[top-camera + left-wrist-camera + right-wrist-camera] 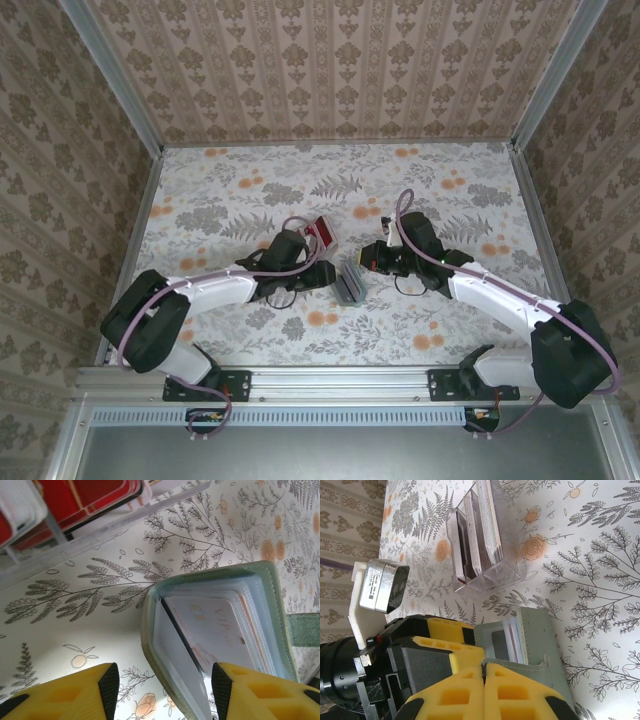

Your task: Put the credit cards into the card holder

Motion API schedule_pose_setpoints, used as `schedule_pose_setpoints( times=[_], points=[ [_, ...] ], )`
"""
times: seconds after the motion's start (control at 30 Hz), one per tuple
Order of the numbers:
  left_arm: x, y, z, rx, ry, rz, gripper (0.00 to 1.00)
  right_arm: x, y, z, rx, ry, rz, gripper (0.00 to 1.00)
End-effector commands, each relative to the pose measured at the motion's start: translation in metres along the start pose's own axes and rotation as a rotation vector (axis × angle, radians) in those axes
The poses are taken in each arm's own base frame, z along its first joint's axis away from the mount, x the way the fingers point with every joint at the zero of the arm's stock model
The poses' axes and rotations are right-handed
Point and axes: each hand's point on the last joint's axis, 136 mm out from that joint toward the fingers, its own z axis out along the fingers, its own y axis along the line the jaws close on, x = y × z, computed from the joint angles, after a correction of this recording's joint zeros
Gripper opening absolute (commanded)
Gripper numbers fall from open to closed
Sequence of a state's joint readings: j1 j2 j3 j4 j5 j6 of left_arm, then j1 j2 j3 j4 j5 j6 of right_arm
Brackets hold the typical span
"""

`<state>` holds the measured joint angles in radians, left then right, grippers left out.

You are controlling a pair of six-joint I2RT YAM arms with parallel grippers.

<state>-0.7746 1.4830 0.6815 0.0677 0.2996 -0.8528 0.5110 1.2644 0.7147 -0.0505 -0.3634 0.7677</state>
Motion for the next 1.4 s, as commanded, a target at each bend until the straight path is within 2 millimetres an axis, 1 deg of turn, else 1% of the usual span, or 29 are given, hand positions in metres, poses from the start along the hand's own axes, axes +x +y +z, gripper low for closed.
schedule_pose_setpoints(
  times=[0.0, 0.13, 0.2, 0.43, 0.53, 0.63, 0.73, 0.87, 0.97, 1.0, 1.1, 1.2, 1.3, 1.33, 1.37],
  points=[
    [-0.008, -0.001, -0.008, -0.003, -0.037, -0.001, 0.54, 0.001, 0.003, -0.002, -0.041, 0.007, 0.033, 0.00],
    [-0.011, 0.002, -0.010, -0.009, -0.050, -0.002, 0.54, -0.001, 0.028, -0.002, -0.143, 0.027, 0.064, 0.00],
    [-0.013, 0.004, -0.011, -0.013, -0.055, -0.003, 0.54, 0.000, 0.033, -0.002, -0.142, 0.031, 0.053, 0.00],
    [-0.015, 0.011, -0.017, -0.020, -0.073, -0.009, 0.54, 0.008, 0.023, 0.002, -0.112, 0.043, 0.076, 0.00],
    [-0.015, 0.012, -0.017, -0.024, -0.067, -0.004, 0.54, 0.008, 0.003, 0.003, -0.047, 0.028, 0.076, 0.00],
    [-0.016, 0.009, -0.014, -0.015, -0.055, -0.001, 0.54, 0.009, -0.030, 0.003, 0.076, 0.022, 0.057, 0.00],
    [-0.015, 0.007, -0.010, -0.007, -0.041, 0.000, 0.54, 0.009, -0.067, -0.003, 0.203, 0.006, 0.047, 0.00],
    [-0.015, 0.005, -0.005, -0.003, -0.022, 0.002, 0.54, 0.010, -0.117, -0.014, 0.329, -0.009, 0.097, 0.00],
    [-0.014, 0.003, -0.001, 0.000, -0.013, 0.005, 0.54, 0.016, -0.144, -0.018, 0.437, 0.023, 0.092, 0.00],
    [-0.014, 0.002, 0.000, 0.002, -0.010, 0.006, 0.53, 0.020, -0.150, -0.016, 0.458, 0.046, 0.090, 0.00],
    [-0.016, -0.001, 0.005, 0.008, -0.001, 0.008, 0.53, 0.031, -0.157, -0.001, 0.435, 0.091, 0.112, 0.00],
    [-0.016, -0.006, 0.008, 0.014, 0.009, 0.015, 0.53, 0.034, -0.157, 0.004, 0.417, 0.103, 0.119, 0.00],
    [-0.015, -0.008, 0.010, 0.013, 0.016, 0.018, 0.53, 0.026, -0.149, -0.001, 0.405, 0.079, 0.099, 0.07],
    [-0.015, -0.009, 0.010, 0.013, 0.018, 0.020, 0.54, 0.024, -0.146, -0.004, 0.405, 0.075, 0.090, 0.12],
    [-0.016, -0.009, 0.010, 0.012, 0.018, 0.021, 0.53, 0.017, -0.138, -0.010, 0.395, 0.054, 0.069, 0.17]
  ],
)
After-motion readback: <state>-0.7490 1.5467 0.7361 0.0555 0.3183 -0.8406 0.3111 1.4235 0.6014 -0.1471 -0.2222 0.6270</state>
